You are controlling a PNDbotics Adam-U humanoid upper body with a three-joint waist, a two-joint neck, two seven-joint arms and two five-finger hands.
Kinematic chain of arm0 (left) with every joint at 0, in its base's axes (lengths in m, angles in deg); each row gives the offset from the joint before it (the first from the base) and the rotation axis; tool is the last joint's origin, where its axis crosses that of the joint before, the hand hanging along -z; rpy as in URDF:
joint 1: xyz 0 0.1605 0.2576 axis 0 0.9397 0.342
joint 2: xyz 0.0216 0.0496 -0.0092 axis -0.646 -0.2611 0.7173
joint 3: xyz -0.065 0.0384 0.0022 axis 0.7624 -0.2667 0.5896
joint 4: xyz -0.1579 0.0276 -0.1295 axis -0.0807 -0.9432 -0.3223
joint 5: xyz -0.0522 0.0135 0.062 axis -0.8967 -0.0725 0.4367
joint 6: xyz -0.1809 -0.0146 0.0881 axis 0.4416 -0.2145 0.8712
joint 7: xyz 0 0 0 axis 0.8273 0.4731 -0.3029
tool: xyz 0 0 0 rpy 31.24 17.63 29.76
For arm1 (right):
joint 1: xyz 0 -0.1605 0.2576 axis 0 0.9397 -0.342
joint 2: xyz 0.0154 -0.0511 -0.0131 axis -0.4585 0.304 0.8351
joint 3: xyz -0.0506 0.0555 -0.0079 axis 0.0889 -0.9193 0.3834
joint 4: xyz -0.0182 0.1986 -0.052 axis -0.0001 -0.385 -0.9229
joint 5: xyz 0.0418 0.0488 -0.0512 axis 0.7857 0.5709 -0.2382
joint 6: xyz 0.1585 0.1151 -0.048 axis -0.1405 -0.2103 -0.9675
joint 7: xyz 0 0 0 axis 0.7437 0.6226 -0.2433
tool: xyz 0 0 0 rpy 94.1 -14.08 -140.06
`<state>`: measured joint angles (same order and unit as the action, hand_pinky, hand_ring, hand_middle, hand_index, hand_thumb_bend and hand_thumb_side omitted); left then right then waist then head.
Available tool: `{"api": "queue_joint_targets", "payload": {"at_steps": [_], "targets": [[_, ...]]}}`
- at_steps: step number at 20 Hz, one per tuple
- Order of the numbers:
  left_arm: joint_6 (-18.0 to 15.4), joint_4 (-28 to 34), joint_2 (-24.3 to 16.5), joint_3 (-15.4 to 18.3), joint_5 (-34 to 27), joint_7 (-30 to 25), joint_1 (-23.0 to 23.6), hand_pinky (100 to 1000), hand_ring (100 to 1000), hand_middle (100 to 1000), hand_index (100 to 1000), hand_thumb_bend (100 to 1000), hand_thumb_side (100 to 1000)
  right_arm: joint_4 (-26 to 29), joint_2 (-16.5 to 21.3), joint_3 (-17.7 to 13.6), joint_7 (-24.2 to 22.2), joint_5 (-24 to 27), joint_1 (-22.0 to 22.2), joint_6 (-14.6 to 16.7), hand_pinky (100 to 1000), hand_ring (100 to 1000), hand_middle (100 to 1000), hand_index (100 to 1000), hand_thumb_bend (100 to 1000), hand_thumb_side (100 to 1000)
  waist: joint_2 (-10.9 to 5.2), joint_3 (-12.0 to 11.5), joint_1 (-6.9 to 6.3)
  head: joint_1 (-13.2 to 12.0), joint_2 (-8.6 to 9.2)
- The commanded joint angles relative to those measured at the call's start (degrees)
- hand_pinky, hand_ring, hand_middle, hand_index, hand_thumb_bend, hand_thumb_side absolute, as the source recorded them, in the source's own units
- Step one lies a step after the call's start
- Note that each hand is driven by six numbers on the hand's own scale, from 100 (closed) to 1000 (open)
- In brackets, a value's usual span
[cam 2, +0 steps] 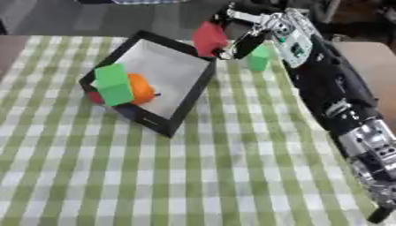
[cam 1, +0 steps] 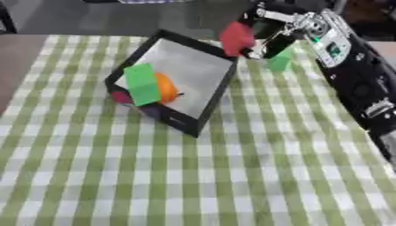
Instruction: Pick up objects on the table and place them in the box.
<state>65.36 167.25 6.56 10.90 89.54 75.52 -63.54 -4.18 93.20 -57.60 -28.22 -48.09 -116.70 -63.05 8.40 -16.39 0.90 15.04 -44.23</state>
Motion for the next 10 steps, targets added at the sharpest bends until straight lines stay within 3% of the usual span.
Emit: {"api": "queue_joint_targets", "payload": {"at_steps": [1,5,8,9,10], "targets": [[-0.1,1.3,0.2,-0.7,-0.5,-0.9,-1.5,801,638,661,894,402,953,-3.2,-3.0,-3.5,0.6,-2.5,-2.4,-1.9,838,722,627,796,227,226,0.03,-2.0,-0.62,2.9,0.11],[-0.2,1.4,1.0,-1.5,-0.8,-2.0,-2.2,804,639,661,895,397,953,-9.0,-7.1,-3.8,2.5,-6.1,-5.1,-5.3,841,738,680,849,275,283,0.14,-4.9,-0.60,5.4,0.11],[-0.3,1.4,1.0,-1.5,-0.9,-2.2,-2.2,805,638,661,894,398,953,-11.4,-8.6,-2.6,4.5,-8.9,-6.2,-5.0,883,821,812,942,412,402,0.11,-5.2,-0.60,5.9,0.11],[-0.3,1.4,1.0,-1.4,-0.9,-2.2,-2.1,805,638,661,894,398,953,-11.6,-8.6,-1.9,4.4,-9.8,-6.3,-4.6,912,863,867,973,439,422,0.08,-5.2,-0.55,6.0,0.11],[-0.3,1.4,1.0,-1.3,-0.9,-2.2,-2.1,805,638,661,894,398,953,-11.5,-8.6,-1.2,4.0,-10.7,-6.3,-4.3,912,863,867,973,439,422,0.06,-5.2,-0.51,6.0,0.11]]}}
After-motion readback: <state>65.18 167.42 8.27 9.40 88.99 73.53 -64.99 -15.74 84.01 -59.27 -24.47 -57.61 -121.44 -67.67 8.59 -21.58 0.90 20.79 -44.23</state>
